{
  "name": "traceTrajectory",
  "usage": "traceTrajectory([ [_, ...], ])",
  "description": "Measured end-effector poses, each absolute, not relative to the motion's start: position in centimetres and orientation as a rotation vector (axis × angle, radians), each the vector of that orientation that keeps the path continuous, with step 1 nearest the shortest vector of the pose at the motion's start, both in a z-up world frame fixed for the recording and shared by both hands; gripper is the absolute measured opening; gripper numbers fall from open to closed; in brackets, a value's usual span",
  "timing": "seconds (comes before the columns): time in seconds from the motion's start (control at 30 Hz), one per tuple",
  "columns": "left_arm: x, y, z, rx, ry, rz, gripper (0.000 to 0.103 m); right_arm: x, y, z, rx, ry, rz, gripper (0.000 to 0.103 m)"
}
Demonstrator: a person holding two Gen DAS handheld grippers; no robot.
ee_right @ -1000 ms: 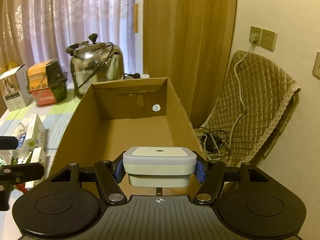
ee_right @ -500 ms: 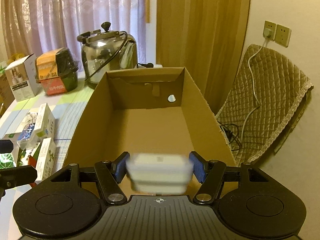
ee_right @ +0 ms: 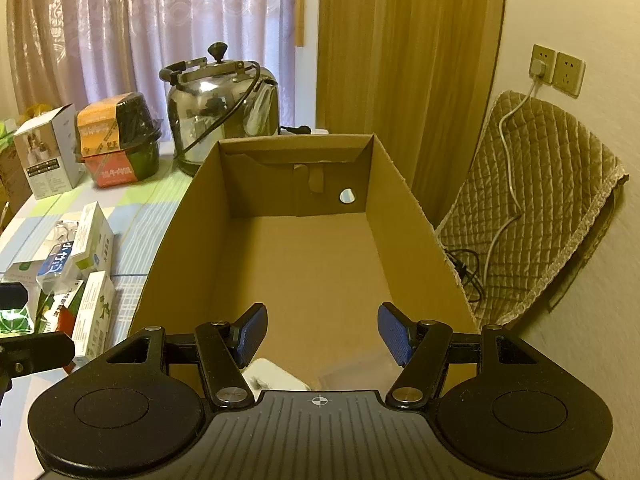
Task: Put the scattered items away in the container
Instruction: 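Withdraw the right gripper from the box toward the table items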
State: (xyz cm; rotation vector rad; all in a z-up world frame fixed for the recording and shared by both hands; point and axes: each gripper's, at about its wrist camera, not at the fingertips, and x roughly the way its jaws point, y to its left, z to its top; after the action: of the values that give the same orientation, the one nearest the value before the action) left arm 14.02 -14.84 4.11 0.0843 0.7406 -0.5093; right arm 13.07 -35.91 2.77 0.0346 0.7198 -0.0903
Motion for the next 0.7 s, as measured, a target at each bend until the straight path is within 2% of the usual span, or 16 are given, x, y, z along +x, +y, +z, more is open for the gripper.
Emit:
traceTrajectory([
  [0.4, 13.4, -12.7, 4.0, 0.067, 0.746, -0.454, 0.078, 12.7, -35.6, 3.1, 0.037, 0.717, -0.094, 0.068],
  [0.7, 11.1, -7.0, 3.4, 0.034, 0.775, -0.295, 0.082, 11.6, -33.6, 5.1, 0.052, 0.678, -0.052, 0.068],
])
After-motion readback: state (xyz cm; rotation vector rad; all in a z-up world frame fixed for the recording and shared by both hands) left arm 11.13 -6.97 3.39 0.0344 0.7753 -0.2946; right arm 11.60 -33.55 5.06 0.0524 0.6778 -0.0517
